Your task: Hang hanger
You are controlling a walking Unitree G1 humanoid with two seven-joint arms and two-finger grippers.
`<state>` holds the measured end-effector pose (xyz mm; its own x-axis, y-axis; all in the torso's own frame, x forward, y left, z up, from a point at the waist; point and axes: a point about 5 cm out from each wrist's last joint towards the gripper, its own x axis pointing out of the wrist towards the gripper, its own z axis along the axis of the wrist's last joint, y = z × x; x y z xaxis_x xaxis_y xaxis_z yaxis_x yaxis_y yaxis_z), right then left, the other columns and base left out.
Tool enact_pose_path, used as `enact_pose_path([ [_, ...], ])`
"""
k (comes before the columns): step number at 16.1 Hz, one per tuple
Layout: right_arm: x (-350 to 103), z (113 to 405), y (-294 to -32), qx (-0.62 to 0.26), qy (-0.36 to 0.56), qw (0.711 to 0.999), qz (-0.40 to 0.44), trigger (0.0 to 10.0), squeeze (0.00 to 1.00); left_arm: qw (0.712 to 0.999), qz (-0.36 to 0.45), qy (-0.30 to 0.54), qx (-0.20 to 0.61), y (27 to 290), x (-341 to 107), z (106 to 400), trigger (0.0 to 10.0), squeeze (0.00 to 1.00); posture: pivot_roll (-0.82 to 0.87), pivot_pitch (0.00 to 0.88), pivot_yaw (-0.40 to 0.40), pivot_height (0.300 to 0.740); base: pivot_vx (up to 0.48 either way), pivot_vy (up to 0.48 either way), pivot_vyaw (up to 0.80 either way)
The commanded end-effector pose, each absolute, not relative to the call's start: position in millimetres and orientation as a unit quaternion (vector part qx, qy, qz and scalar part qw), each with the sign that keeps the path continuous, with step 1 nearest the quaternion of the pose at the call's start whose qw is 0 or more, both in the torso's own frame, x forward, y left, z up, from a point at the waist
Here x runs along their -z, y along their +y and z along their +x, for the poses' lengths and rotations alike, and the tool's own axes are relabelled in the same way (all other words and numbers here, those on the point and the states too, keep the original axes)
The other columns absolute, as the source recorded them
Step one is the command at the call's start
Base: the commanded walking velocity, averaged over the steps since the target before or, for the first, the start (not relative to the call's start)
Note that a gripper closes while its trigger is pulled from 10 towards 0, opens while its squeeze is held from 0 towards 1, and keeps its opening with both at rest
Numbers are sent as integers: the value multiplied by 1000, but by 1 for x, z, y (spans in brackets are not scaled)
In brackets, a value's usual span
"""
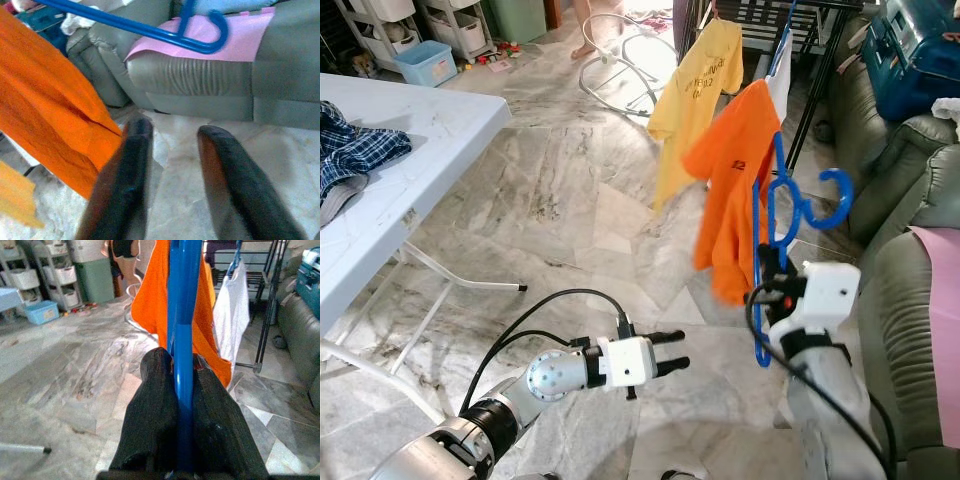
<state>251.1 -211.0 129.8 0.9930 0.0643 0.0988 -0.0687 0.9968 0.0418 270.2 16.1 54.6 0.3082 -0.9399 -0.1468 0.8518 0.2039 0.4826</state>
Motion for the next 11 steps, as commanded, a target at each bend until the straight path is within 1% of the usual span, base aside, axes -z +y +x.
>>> enact_pose_path([
  [1, -139, 247, -209, -49, -76, 996, 2, 10000, 0, 771, 247, -88, 580, 19, -57, 274, 10000, 1000, -38, 108, -15, 740, 0, 0, 0],
  [4, -126, 226, -213, -62, -70, 995, -22, 10000, 0, 770, 272, -106, 568, 34, -73, 291, 10000, 1000, -25, 104, -10, 740, 0, 0, 0],
  [6, -117, 212, -214, -86, -62, 993, -43, 10000, 0, 767, 291, -120, 559, 43, -84, 301, 10000, 1000, -20, 103, -4, 740, 0, 0, 0],
  [11, -100, 187, -213, -157, -16, 987, -25, 10000, 0, 745, 321, -143, 567, 52, -102, 312, 10000, 1000, -18, 101, 13, 740, 0, 0, 0],
])
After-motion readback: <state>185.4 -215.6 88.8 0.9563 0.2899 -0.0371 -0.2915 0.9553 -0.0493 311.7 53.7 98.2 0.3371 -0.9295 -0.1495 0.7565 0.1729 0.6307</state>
